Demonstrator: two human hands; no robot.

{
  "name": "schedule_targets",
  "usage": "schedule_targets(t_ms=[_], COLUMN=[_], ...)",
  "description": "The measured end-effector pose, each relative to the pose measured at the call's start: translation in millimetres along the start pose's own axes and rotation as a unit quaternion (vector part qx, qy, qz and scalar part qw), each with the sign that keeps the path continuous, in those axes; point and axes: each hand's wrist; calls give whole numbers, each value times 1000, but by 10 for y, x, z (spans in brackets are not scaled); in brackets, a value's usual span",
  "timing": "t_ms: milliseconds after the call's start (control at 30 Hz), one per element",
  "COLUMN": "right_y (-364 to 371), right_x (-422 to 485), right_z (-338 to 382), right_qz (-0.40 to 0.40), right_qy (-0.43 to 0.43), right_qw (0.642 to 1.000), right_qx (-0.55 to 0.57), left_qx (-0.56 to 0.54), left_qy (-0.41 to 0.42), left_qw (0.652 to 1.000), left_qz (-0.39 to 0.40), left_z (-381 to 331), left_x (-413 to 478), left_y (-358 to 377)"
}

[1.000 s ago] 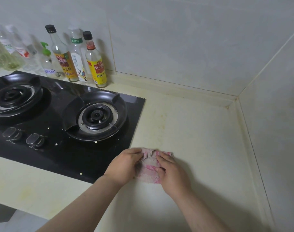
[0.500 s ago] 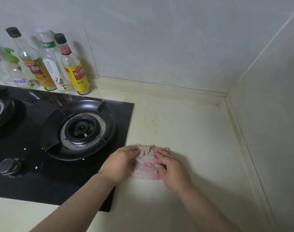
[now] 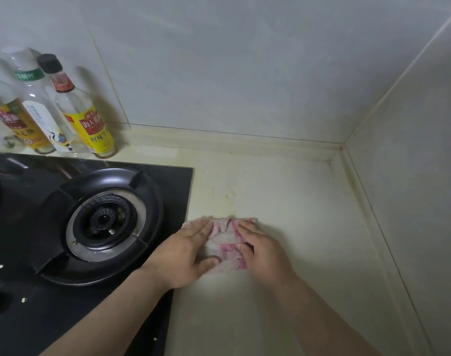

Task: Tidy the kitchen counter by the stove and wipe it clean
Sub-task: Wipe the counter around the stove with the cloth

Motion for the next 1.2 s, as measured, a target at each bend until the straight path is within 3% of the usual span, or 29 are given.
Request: schedule_targets(t_ms=[133,400,800,1200], right_y=[-79,-116,-127,-200], right_x=[130,228,679,1194], right_z=[-19,-51,-22,-43], right_qz=[18,75,35,21], right_qy=[-15,-23,-2,18], right_qw=[1000,995,998,999], right_qx=[-8,-55,-48,-39], left_qx=[71,93,139,90], left_qy=[18,12,-48,-81], left_qw=[997,995,988,992], left_qz=[31,47,45,28], left_z=[28,146,67,227], left_x=[101,354,790,1278], left_y=[-2,-25,-151,-209])
Point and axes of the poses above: each hand's wrist, its own x-axis towards the middle knuckle, its own y-axis out of the palm, z = x × y, and after that the axes turned 5 degrees about -z, right-handed
